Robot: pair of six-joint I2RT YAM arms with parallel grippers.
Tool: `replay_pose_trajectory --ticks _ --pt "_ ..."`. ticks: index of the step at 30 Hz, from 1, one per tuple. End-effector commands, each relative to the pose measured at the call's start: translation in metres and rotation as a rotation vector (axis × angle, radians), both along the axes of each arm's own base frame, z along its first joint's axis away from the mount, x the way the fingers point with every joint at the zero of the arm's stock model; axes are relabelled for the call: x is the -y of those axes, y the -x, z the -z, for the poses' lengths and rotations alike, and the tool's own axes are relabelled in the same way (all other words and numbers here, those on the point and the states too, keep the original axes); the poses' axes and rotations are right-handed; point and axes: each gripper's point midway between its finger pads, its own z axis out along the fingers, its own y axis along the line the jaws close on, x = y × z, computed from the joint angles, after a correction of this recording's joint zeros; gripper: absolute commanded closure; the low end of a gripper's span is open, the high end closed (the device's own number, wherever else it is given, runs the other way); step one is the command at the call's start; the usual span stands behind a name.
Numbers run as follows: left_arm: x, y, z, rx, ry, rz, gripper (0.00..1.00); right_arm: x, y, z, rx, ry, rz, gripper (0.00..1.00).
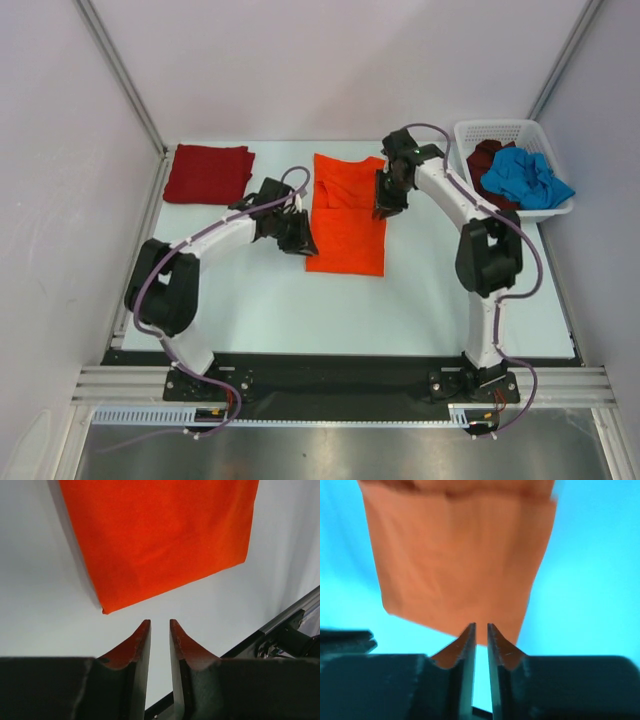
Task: Fold and stack the t-shirts
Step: Fold the tshirt
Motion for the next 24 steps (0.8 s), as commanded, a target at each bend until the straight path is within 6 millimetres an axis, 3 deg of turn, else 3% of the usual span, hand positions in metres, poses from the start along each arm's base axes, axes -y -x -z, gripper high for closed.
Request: replay_pose_trajectory --ticks 1,3,8,10,17,20,24 --pt "0.019 -0.016 -0.016 0.056 0.069 0.046 0.74 -0.004 0.036 0.014 -0.012 -0.076 -0.057 0.82" --pt "0.021 -0.015 0.001 0.008 0.069 0.045 0.76 -0.007 0.047 0.010 -0.016 -0.133 -0.044 1.00" --pt "0.016 -0.006 0.033 -0.067 0.035 0.025 0.77 -0.012 0.078 0.036 -0.077 -0.179 -0.036 1.00" --pt "0.010 0.000 0.045 -0.083 0.016 0.012 0.77 -0.018 0.079 0.040 -0.069 -0.214 -0.038 1.00" --pt "-0.001 0.010 0.071 -0.138 -0.024 0.004 0.77 0.000 0.097 0.090 -0.155 -0.167 0.015 1.00" --pt "-0.005 0.016 0.072 -0.142 -0.038 0.009 0.77 0.011 0.101 0.099 -0.185 -0.122 0.029 1.00" --pt "-0.012 0.018 0.040 -0.068 -0.039 0.006 0.74 0.014 0.101 0.075 -0.146 -0.117 0.033 1.00"
